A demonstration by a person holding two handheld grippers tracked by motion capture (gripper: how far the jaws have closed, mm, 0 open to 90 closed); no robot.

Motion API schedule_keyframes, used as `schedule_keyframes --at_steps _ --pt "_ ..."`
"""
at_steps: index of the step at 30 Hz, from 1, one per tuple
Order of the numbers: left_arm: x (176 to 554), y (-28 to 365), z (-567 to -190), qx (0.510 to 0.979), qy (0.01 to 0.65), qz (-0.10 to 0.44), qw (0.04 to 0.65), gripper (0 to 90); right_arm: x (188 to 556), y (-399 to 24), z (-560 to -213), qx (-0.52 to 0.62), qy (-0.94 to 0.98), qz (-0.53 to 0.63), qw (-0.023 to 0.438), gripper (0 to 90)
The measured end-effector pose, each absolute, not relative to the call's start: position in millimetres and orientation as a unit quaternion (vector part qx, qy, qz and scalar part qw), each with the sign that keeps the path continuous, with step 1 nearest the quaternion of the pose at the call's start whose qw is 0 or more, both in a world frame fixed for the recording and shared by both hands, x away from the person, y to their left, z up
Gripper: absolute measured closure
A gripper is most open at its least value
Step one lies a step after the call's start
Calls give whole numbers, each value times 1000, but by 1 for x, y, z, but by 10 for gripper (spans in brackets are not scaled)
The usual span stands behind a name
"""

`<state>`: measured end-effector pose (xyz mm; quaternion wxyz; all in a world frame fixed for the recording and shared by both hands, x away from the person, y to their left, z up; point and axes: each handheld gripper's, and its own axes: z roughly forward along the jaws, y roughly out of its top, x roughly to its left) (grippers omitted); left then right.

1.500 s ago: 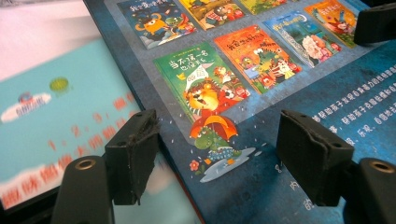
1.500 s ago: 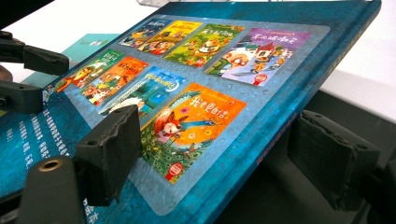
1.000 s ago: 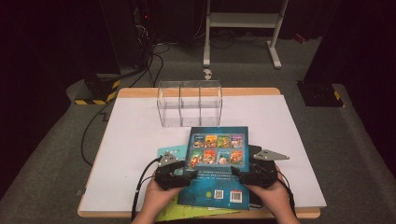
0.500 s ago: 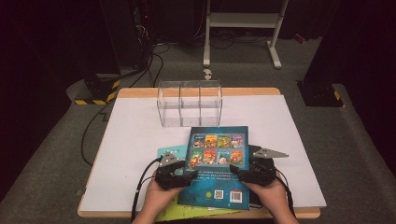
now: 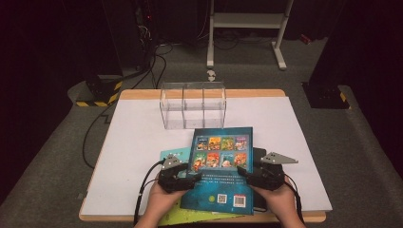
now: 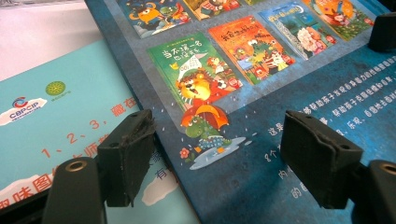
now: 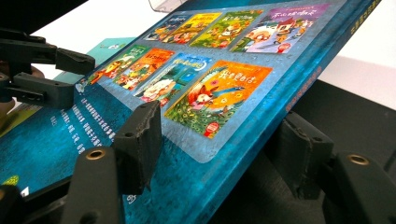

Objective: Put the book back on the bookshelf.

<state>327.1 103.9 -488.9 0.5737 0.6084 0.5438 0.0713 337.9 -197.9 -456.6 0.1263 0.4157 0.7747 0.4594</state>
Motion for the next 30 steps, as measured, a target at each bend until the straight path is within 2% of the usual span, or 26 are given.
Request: schedule_keyframes --at_steps 23,30 --pt "332 115 -486 572 563 0 597 188 316 -193 -445 363 777 477 190 368" --pt "330 114 -486 574 551 -23 605 173 312 -192 -441 351 776 481 206 368"
